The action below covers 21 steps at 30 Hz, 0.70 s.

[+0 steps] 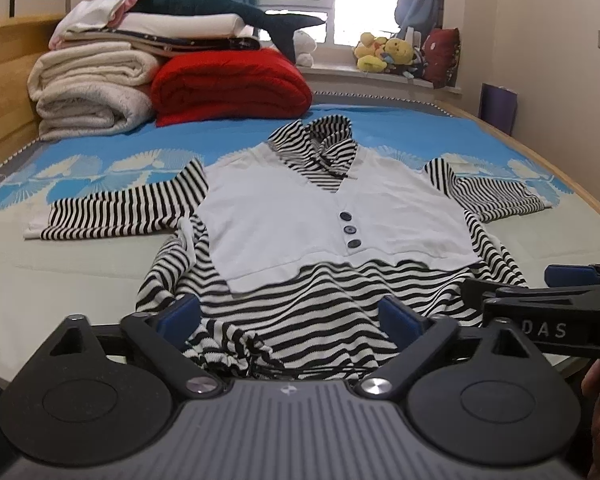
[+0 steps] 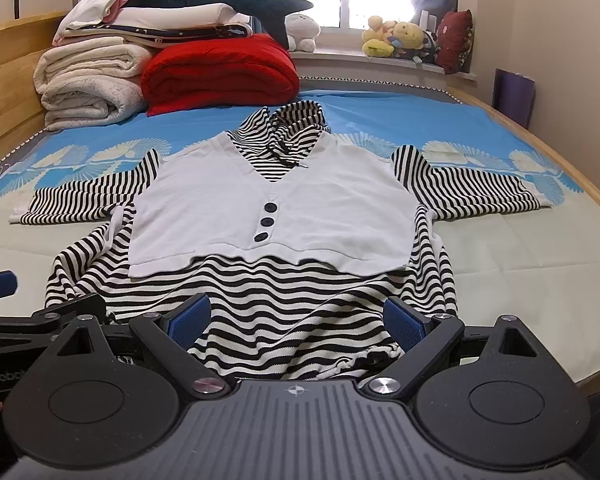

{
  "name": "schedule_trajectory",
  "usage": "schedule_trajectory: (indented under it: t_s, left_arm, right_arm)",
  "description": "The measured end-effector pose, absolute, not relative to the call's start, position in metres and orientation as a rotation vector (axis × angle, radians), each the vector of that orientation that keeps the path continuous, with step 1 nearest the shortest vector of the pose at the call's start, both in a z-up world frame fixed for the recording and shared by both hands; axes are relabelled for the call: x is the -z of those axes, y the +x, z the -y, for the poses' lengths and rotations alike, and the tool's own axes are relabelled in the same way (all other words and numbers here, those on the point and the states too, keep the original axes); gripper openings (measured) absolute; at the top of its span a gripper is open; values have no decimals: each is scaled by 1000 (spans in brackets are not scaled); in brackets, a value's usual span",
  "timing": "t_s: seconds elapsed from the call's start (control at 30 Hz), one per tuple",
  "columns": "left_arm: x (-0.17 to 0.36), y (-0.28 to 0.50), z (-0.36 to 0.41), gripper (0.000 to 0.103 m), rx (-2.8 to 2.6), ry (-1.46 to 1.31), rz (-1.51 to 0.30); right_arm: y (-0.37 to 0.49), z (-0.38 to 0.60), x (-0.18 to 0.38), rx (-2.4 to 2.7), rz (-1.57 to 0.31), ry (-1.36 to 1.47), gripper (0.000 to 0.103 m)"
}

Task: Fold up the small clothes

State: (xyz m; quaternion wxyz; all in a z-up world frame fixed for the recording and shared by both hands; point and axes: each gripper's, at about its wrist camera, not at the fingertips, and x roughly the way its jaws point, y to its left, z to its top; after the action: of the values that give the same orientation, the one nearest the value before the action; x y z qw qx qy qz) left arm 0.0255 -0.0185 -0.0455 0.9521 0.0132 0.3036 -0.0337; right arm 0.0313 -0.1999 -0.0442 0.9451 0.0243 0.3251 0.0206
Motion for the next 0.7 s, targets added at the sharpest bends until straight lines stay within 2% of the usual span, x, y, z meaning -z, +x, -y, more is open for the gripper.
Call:
schedule_trajectory:
  t_s: [0.03, 0.1, 0.27, 0.33, 0.37, 0.43, 0.47, 0.53, 0.63, 0.7]
  left_arm:
    - [44, 26, 19, 83, 70, 32, -612]
    - [39, 28, 17, 78, 74, 39, -608]
    - [10, 51, -3, 58, 58, 3, -590]
    - [-5, 66, -10, 49, 62, 7, -570]
    - [-14, 78, -16, 48, 62, -2, -559]
    - [-27, 102, -27, 35, 67, -21, -539]
    - [-32, 119, -34, 32, 64, -23, -526]
    - [-40, 153, -48, 23, 34, -24, -511]
    - [-44, 208, -76, 18, -6, -53, -516]
    - [-41, 245, -98, 18, -50, -73, -532]
  right_arm:
    - [31, 199, 44, -43, -661, 49, 93]
    - [31, 200, 43, -45, -654, 47, 93]
    - [33, 201, 44, -34, -665, 36, 93]
    - [34, 202, 44, -32, -669, 40, 90]
    - [35, 203, 45, -32, -669, 40, 89]
    - [37, 203, 45, -36, -668, 45, 83]
    - [37, 204, 45, -36, -668, 48, 80]
    - [39, 205, 45, -31, -669, 50, 65]
    - [42, 209, 41, -18, -645, 66, 51]
    - [43, 212, 37, -9, -618, 72, 51]
